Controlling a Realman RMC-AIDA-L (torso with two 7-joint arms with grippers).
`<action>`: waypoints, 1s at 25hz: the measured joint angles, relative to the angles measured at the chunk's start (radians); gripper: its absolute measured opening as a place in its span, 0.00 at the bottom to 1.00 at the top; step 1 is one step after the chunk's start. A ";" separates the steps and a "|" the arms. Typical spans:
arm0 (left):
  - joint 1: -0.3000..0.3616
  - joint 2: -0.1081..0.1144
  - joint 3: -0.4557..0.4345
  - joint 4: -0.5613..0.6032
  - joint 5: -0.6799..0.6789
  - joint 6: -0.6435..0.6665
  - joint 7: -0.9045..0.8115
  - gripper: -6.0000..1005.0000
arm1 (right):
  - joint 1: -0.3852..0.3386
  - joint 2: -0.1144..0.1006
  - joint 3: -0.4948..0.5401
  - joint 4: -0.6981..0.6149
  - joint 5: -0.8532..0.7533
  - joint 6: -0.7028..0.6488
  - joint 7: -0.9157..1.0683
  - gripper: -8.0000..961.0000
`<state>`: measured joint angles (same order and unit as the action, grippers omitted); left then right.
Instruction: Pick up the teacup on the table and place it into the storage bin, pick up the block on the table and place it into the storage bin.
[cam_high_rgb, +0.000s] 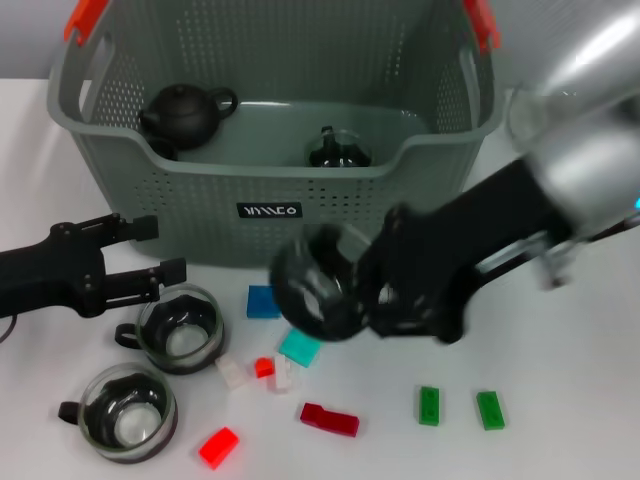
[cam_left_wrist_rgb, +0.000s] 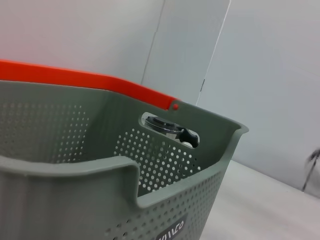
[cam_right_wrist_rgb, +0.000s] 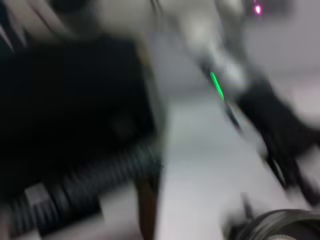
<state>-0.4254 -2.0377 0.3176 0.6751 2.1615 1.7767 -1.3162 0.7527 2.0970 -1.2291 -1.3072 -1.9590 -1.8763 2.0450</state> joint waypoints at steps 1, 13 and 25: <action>-0.002 0.000 0.000 0.000 0.000 0.002 0.000 0.81 | -0.005 0.000 0.070 0.007 0.063 -0.047 -0.023 0.07; -0.015 0.001 0.000 -0.002 0.000 0.006 -0.002 0.81 | -0.076 0.002 0.333 0.098 0.431 0.241 -0.121 0.07; -0.018 -0.001 0.000 0.003 0.000 0.010 -0.037 0.80 | 0.314 0.004 0.159 0.234 -0.260 0.643 0.278 0.07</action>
<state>-0.4435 -2.0387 0.3176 0.6781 2.1613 1.7871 -1.3530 1.0663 2.1009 -1.0706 -1.0733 -2.2193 -1.2331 2.3229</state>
